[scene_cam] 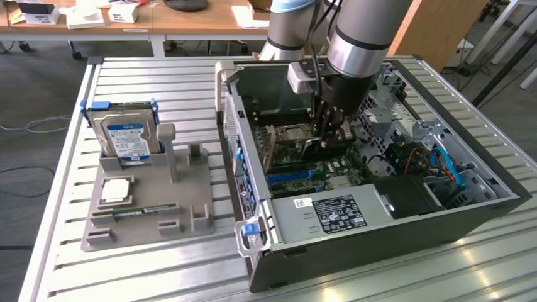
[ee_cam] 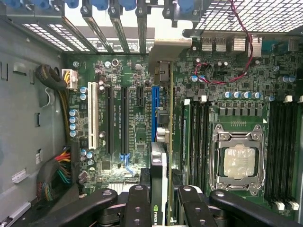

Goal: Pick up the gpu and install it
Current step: 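Insert the gpu into the slot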

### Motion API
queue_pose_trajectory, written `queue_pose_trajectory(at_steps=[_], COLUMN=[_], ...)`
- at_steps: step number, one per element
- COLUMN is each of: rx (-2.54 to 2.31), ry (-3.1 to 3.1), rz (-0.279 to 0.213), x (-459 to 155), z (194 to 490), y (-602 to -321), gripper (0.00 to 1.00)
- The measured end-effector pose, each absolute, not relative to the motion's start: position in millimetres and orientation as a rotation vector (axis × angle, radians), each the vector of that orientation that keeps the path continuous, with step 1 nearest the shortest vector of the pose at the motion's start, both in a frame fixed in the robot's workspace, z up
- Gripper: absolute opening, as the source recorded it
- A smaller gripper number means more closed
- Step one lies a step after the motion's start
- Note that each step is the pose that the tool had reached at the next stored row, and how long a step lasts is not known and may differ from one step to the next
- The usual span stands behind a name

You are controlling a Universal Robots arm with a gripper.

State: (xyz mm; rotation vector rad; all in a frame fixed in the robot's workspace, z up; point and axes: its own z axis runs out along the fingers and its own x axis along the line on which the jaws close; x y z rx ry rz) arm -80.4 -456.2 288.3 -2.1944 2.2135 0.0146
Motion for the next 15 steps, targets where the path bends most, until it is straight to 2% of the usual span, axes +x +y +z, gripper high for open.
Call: queue_pose_trajectory(at_steps=[15], rx=[-2.194], ry=[2.213], rz=[0.015], x=[-87.7], z=[285.8], y=[-456.1], gripper=[0.27])
